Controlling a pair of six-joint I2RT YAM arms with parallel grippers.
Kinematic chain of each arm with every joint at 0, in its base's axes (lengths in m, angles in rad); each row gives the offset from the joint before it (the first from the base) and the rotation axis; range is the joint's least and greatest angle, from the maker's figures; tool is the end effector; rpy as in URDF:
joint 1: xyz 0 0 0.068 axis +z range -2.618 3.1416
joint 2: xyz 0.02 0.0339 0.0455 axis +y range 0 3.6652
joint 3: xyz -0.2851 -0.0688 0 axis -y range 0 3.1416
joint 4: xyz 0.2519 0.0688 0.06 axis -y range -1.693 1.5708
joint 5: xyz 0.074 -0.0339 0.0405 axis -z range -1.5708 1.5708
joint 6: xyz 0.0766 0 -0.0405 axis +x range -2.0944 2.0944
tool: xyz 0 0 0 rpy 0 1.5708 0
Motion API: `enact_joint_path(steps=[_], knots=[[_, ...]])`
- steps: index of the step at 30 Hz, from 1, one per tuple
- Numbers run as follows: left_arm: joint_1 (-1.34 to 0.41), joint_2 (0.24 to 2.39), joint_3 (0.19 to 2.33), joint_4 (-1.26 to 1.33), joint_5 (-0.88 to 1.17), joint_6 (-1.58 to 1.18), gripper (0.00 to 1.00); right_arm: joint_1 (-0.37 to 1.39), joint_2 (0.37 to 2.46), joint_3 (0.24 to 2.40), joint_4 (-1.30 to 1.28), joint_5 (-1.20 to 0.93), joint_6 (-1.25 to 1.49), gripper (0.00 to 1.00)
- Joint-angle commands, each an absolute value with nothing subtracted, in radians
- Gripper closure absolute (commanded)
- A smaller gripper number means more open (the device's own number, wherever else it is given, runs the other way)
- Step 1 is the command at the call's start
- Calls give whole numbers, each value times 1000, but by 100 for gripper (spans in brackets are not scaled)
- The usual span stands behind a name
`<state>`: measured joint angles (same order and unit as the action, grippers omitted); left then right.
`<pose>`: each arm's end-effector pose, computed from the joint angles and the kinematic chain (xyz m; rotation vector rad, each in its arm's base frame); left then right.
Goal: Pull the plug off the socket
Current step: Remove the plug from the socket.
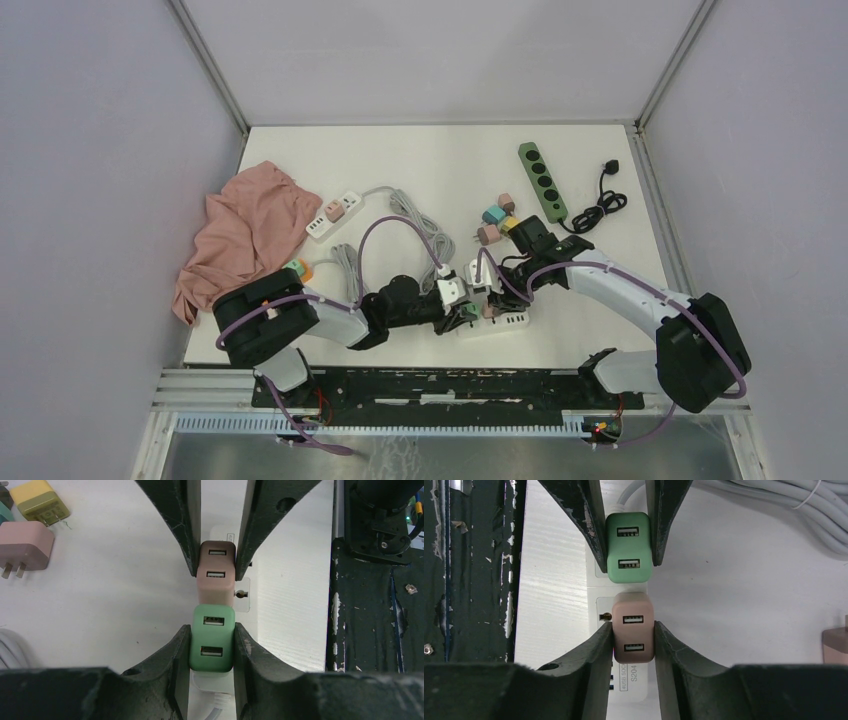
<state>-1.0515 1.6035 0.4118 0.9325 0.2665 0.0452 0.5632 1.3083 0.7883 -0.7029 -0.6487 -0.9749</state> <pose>0.1419 -0.2889 0.1487 1.1684 1.5333 -0.9366 0.1786 0.1675 0.1888 -1.9005 1.7449 0.7552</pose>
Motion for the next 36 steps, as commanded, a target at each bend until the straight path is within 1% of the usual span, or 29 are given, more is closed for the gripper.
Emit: enact_joint_path(steps=[1, 4, 7, 12, 16, 21, 25, 28, 31, 33, 36], knots=[[-1057, 1602, 391, 936, 250, 2, 97, 572, 1312, 810, -705, -648, -1003, 65], [-1058, 1604, 388, 941, 251, 2, 97, 575, 1311, 817, -721, -669, -1014, 77], [-1059, 1611, 387, 954, 255, 2, 97, 580, 1303, 827, -735, -721, -1016, 87], [-1060, 1635, 398, 971, 271, -3, 97, 598, 1288, 824, -659, -786, -915, 95], [-1062, 1646, 399, 977, 270, -5, 97, 600, 1288, 826, -588, -784, -818, 97], [-1062, 1631, 365, 980, 239, 2, 97, 563, 1272, 830, -612, -700, -862, 98], [-1062, 1631, 351, 979, 235, 3, 97, 536, 1260, 813, -709, -700, -1001, 98], [-1063, 1642, 353, 981, 235, 3, 97, 536, 1280, 830, -872, -752, -1220, 98], [-1061, 1654, 355, 993, 240, -1, 97, 545, 1316, 846, -973, -827, -1306, 98], [-1061, 1661, 358, 1000, 246, -7, 97, 568, 1319, 847, -937, -859, -1262, 98], [-1062, 1674, 364, 1007, 254, -16, 97, 583, 1300, 831, -756, -872, -1044, 98]])
